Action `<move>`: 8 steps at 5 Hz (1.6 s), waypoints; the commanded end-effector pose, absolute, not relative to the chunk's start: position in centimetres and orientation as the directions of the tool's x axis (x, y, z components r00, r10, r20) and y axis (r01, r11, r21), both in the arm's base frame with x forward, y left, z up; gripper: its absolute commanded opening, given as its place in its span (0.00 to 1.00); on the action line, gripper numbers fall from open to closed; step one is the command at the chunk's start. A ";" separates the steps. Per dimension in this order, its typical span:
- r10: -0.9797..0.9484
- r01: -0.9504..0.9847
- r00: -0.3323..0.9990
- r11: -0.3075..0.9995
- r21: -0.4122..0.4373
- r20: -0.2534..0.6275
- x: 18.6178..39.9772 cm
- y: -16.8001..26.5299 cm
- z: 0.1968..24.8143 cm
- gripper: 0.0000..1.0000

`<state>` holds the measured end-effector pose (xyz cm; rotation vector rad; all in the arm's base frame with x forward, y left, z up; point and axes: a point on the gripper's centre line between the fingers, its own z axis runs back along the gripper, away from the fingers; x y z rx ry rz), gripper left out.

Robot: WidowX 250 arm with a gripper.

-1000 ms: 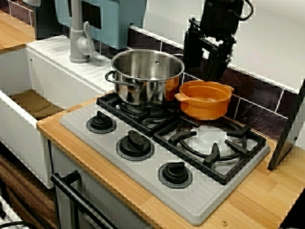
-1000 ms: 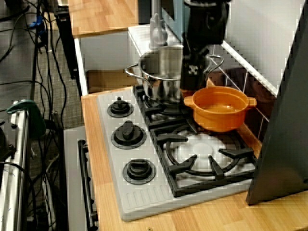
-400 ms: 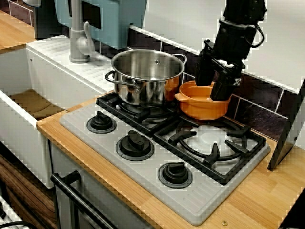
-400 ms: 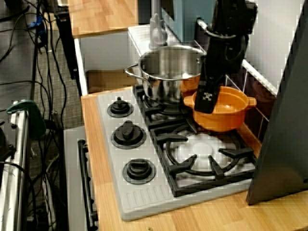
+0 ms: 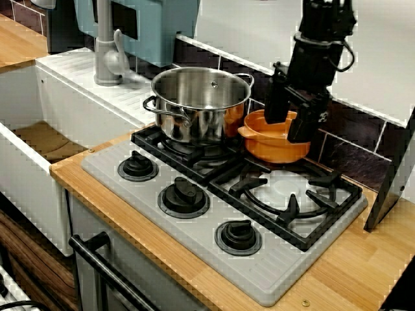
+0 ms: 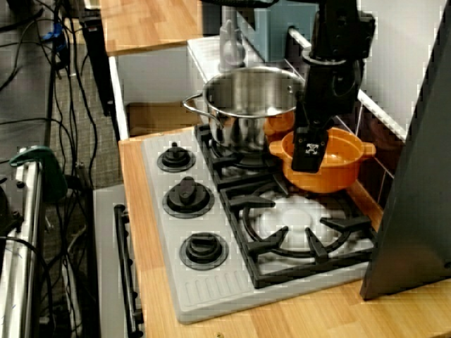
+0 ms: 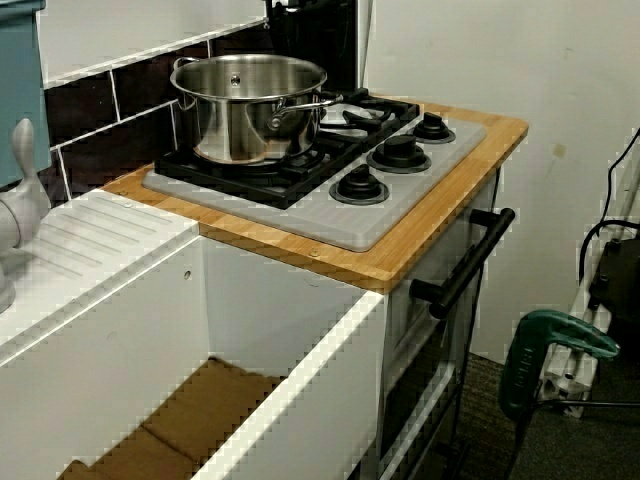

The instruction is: Lift pot from stove

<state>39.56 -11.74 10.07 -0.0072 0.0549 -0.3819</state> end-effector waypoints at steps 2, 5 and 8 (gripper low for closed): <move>-0.342 0.342 0.940 0.940 -0.016 -0.016 40.0 -11.9 9.8 1.00; -0.259 0.258 0.964 0.966 -0.011 -0.058 39.1 -12.7 7.9 0.00; -0.281 0.279 0.957 0.960 -0.039 -0.069 38.2 -12.3 9.2 0.00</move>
